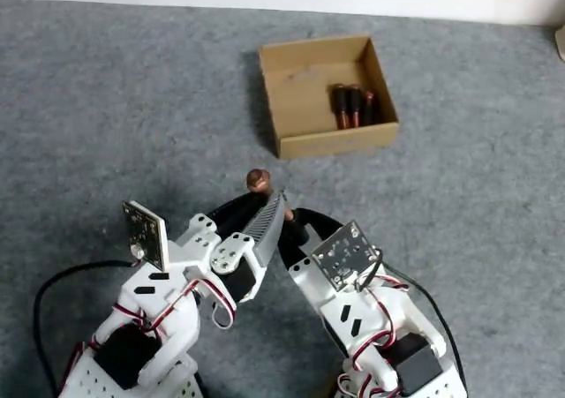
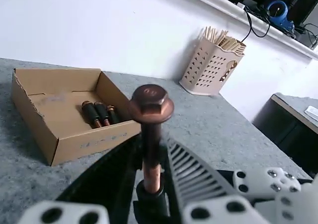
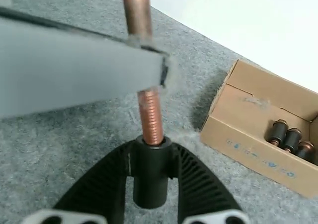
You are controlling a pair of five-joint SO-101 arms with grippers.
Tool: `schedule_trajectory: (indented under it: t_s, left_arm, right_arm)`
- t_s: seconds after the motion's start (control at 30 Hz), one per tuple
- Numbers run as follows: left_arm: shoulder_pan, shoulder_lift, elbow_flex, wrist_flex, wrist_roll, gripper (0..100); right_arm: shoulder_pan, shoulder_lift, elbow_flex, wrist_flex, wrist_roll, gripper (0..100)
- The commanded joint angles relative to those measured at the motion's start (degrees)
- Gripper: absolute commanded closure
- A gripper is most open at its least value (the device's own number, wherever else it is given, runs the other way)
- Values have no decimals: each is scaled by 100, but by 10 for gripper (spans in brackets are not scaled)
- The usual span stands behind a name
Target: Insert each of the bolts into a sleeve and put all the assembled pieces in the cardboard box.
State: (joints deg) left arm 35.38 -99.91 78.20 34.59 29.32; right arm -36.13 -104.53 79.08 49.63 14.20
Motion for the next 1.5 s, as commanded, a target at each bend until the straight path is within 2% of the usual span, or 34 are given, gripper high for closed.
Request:
schedule_trajectory:
  t_s: [0.0,0.23,0.4,0.6,0.9,1.13,1.3,1.47]
  left_arm:
    - [224,-75,-48,0,-9,995]
    - [207,-75,127,44,0,995]
    - [-215,-40,127,26,18,995]
    - [-75,-22,189,53,26,995]
    - [-286,-13,242,62,26,995]
    - [145,-4,101,563,26,995]
    - [163,-4,-356,1116,18,995]
    - [207,48,-365,1169,26,995]
  right_arm:
    - [66,-75,-22,-119,35,993]
    - [75,-75,-22,-119,35,993]
    - [75,-75,-31,-92,35,993]
    - [75,-75,-31,-92,35,993]
    - [75,-75,-40,-84,35,993]
    - [75,-75,-40,-84,35,993]
    - [75,-75,-40,-84,35,993]
    - [75,-75,-40,-84,35,993]
